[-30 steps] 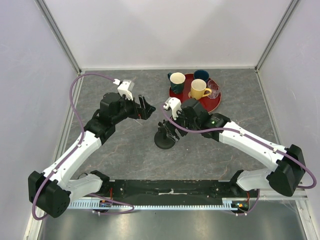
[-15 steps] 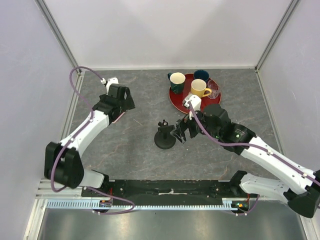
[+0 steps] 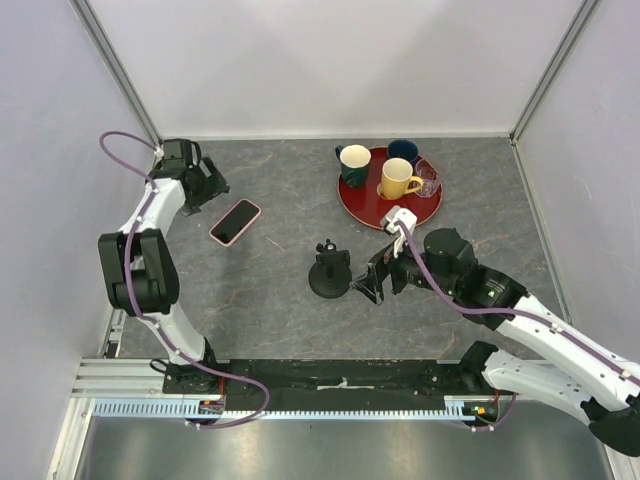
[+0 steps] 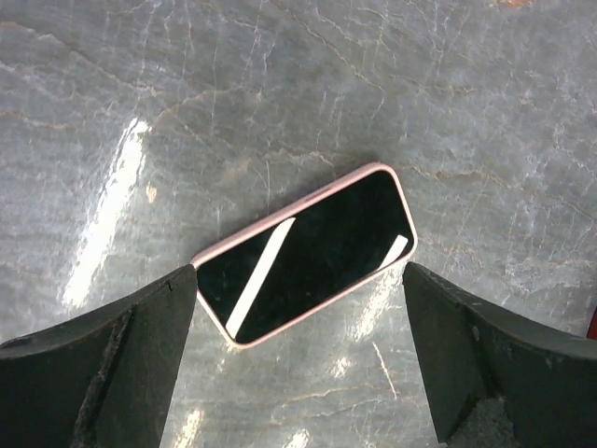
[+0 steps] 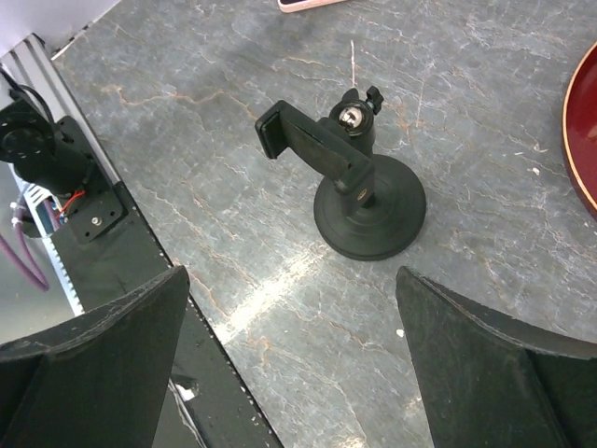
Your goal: Place the phone on the phone stand
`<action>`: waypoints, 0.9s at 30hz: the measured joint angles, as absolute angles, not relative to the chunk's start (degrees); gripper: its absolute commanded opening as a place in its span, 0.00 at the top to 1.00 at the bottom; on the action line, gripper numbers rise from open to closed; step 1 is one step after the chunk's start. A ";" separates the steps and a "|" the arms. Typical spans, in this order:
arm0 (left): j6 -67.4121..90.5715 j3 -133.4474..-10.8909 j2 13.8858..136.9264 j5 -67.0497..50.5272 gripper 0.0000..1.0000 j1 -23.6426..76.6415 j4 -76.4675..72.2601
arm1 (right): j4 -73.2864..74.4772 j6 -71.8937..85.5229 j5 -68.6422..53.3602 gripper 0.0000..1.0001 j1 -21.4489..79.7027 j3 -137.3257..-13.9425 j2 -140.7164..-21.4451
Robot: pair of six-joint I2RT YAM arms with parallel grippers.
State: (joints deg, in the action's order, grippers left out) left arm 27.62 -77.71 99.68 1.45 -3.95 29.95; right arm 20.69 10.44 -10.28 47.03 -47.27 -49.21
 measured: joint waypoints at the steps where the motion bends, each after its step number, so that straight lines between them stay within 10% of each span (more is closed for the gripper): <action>1: 27.44 -78.70 101.14 0.69 0.07 -4.82 30.04 | 20.60 10.81 -10.66 0.02 47.03 -47.27 -48.80; 27: 32.53 -82.13 116.95 -19.75 0.08 -10.66 27.97 | 24.45 11.14 -8.91 0.02 47.03 -51.07 -49.54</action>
State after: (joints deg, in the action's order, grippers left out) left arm 32.53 -82.13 116.95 -19.75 -10.66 27.97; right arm 24.45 11.14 -8.91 47.03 -51.07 -49.54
